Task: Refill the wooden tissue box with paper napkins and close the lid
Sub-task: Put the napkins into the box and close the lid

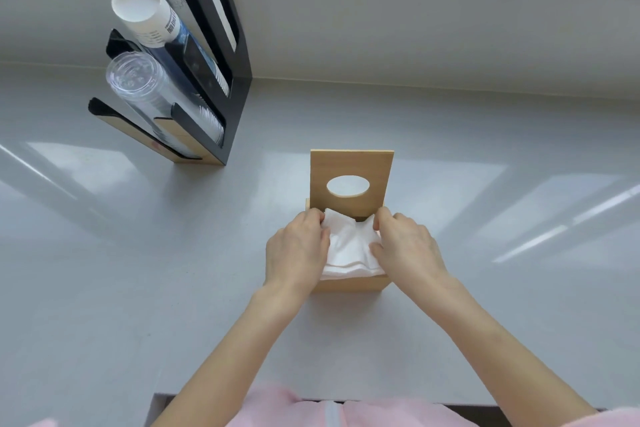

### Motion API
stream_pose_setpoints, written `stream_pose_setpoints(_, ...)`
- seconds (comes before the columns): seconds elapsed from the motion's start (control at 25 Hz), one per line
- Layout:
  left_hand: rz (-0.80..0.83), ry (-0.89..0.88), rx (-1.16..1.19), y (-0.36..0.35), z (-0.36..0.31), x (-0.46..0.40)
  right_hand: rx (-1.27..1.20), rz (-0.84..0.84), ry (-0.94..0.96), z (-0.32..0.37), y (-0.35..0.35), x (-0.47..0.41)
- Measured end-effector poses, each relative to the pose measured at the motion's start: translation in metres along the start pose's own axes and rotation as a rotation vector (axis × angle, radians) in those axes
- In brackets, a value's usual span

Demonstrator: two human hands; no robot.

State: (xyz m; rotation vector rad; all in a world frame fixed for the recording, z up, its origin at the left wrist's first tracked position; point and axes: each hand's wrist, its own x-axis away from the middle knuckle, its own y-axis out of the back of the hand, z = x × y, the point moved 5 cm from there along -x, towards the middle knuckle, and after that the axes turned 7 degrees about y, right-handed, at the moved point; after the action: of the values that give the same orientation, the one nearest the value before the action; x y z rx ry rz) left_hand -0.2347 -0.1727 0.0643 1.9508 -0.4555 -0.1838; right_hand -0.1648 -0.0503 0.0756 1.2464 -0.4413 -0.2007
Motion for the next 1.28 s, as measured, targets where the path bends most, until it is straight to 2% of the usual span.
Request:
stream_pose_setpoints(0.24, 0.057, -0.020, -0.062, -0.013, -0.001, -0.005, 0.135, -0.022, 0.062, 0.008, -0.005, -0.010)
stream_pose_setpoints(0.44, 0.057, -0.089, -0.230, -0.023, -0.004, -0.005, 0.312, 0.029, 0.174, 0.008, -0.022, -0.017)
stream_pose_setpoints(0.56, 0.115, -0.152, -0.384, -0.029, -0.006, -0.003, 0.335, 0.081, 0.206, 0.009, -0.030, -0.021)
stream_pose_setpoints(0.72, 0.212, -0.190, -0.477, -0.031, -0.011, -0.007, 0.360, 0.118, 0.229, 0.014, -0.028, -0.023)
stream_pose_setpoints(0.88, 0.120, -0.153, -0.410, -0.017, -0.009, -0.005, 0.346, 0.059, 0.210, 0.008, -0.016, -0.021)
stream_pose_setpoints(1.0, 0.067, -0.293, -0.413, -0.010, -0.013, -0.002, 0.336, -0.019, 0.355, 0.005, -0.002, -0.016)
stream_pose_setpoints(1.12, 0.256, -0.425, -0.576, -0.023, -0.015, -0.006, 0.394, 0.138, 0.496, 0.004, -0.014, -0.015)
stream_pose_setpoints(1.28, 0.416, -0.432, -0.728, -0.036, -0.013, -0.012, 0.504, 0.273, 0.478, 0.004, -0.029, -0.022)
